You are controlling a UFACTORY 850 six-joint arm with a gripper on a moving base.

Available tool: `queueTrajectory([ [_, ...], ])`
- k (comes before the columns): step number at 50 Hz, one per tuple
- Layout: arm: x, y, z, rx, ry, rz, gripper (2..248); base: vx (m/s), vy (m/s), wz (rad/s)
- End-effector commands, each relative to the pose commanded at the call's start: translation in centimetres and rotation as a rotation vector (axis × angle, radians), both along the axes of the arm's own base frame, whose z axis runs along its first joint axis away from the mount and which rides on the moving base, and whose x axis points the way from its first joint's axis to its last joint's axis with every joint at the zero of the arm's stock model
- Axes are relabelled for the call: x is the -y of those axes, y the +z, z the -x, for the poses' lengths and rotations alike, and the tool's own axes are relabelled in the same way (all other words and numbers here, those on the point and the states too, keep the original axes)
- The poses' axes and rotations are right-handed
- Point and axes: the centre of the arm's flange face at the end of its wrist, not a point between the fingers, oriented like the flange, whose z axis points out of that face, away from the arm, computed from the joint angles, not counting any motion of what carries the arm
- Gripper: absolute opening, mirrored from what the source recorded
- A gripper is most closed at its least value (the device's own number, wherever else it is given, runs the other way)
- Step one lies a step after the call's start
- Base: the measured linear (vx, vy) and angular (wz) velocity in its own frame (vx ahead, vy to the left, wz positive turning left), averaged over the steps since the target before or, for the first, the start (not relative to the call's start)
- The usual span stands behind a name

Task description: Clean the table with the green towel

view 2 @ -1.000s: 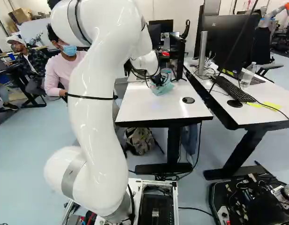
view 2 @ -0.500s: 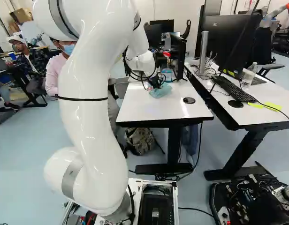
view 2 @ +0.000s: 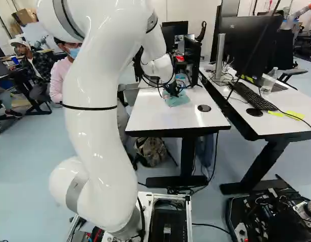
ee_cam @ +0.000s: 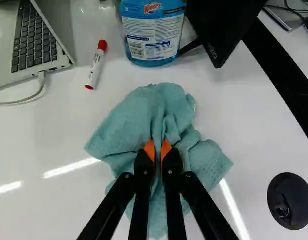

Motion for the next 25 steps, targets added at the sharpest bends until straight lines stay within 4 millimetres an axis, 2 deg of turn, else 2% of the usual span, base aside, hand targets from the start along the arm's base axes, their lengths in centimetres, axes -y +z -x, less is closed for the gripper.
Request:
queueTrajectory([
  [13, 2.3, -0.1, -0.5, 0.008, -0.033, 0.002, 34, 0.0, 0.0, 0.0],
  [25, 3.7, -0.3, -2.0, 0.021, -0.046, 0.007, 34, 0.0, 0.0, 0.0],
])
